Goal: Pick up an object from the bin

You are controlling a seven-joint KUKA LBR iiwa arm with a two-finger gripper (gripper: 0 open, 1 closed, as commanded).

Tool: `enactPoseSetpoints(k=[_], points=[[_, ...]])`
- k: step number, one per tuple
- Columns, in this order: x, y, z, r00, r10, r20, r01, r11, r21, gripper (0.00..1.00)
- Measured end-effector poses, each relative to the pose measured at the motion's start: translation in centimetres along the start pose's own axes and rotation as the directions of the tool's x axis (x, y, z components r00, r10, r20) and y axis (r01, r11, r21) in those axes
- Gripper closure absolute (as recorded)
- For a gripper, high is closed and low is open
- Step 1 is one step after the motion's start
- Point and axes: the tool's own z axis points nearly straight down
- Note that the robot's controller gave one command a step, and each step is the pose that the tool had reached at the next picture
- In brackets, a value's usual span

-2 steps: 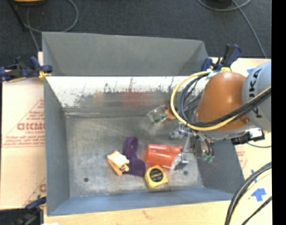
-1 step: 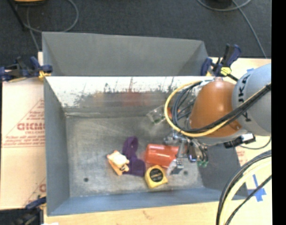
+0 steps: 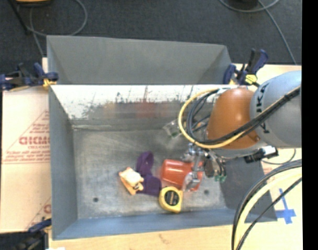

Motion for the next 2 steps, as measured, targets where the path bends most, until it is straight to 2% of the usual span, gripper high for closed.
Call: enactPoseSetpoints(k=[2], points=[[0.06,0.04,-0.27,1.000,0.000,0.002,0.000,1.000,0.000,1.00]])
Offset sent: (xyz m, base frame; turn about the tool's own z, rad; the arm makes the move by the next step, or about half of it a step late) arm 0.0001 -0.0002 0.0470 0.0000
